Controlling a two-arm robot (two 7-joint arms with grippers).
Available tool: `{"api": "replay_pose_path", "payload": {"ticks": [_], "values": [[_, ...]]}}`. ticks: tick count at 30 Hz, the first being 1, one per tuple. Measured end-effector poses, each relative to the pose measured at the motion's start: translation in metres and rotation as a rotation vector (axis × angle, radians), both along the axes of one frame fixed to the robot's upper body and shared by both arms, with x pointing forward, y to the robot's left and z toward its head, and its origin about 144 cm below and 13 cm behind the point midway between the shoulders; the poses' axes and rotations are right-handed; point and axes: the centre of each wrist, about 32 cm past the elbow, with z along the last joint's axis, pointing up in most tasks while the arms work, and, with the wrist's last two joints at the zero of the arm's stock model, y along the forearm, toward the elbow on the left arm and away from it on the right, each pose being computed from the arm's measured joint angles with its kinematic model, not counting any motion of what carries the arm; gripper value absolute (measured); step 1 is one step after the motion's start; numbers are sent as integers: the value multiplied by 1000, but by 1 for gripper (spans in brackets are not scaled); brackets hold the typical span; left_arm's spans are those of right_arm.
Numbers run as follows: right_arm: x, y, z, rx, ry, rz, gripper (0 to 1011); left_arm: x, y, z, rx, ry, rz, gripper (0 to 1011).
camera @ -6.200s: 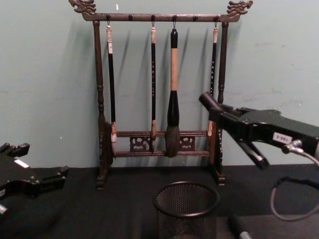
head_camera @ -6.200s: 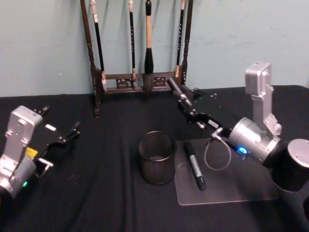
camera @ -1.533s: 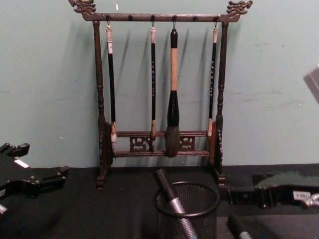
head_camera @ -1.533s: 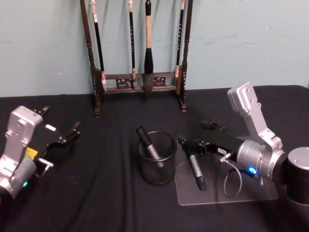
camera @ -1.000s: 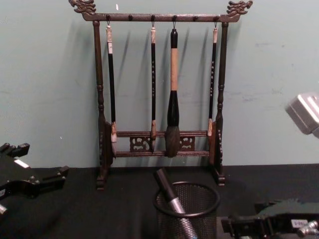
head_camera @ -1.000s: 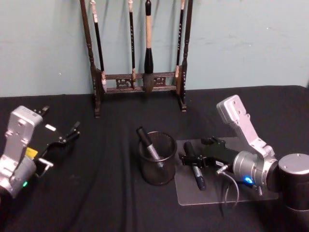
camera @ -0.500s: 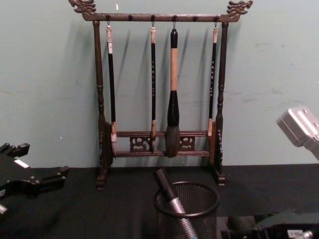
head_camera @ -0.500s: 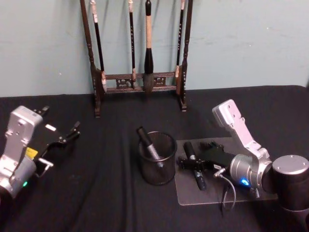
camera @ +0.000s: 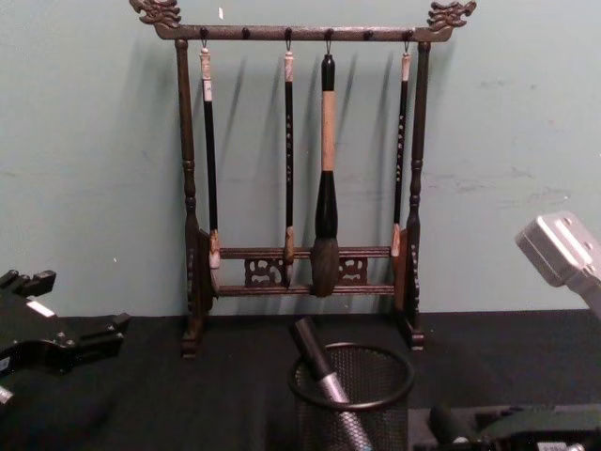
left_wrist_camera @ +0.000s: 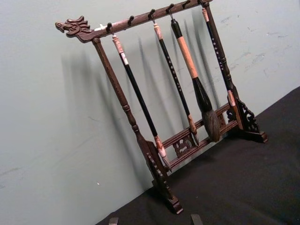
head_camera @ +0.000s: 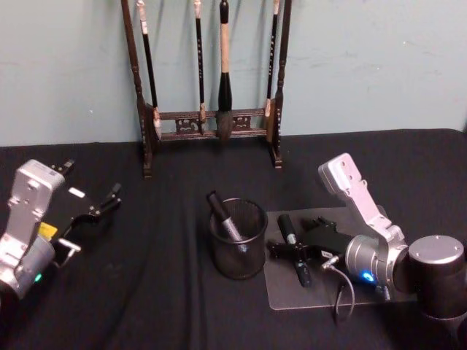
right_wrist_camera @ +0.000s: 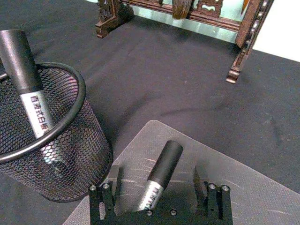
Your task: Pick up the water-based marker from the table and place it into the pen holder.
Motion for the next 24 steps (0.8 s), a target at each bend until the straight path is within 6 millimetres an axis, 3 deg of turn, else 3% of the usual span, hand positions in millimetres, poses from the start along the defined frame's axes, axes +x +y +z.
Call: {"api": "replay_pose_path", "payload": {"ticks": [12,15,17,19,24], "values": [[0,1,0,-3,-4,1,993,0,0,0,0,0,0,1001],[0,0,0,-3,-4,2,926,0,0,0,0,0,0,1001],[0,1,0,-2,-4,1,761,0,0,0,0,0,0,1001],[0,0,0,-2,-4,1,743,0,0,0,0,0,0,1001],[0,0,0,-1,-4,1,533,0,0,0,0,0,0,1001]]}}
